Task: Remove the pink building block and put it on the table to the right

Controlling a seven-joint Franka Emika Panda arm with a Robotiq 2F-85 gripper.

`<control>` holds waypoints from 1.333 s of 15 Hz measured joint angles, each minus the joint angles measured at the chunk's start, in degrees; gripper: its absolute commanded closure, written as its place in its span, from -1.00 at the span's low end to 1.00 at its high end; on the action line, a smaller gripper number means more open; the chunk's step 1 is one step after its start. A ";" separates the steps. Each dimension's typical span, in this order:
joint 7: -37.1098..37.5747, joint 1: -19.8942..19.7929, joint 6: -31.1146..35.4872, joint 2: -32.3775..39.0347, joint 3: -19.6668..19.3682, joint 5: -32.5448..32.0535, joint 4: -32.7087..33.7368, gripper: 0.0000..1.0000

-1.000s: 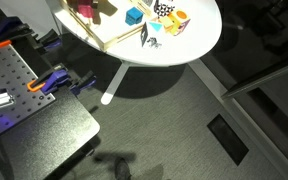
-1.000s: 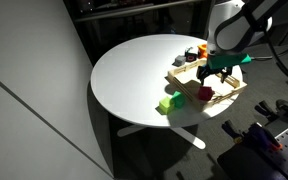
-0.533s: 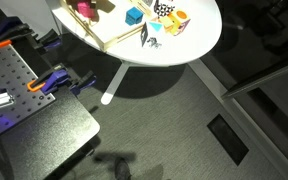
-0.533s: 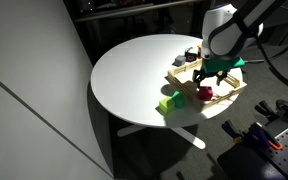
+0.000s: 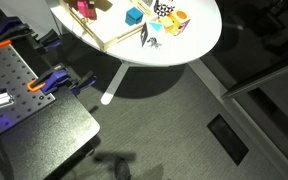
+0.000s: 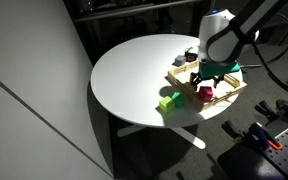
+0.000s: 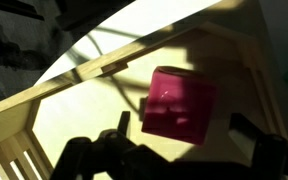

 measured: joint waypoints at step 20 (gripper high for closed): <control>2.63 0.06 1.84 -4.10 -3.56 0.00 -2.43 0.34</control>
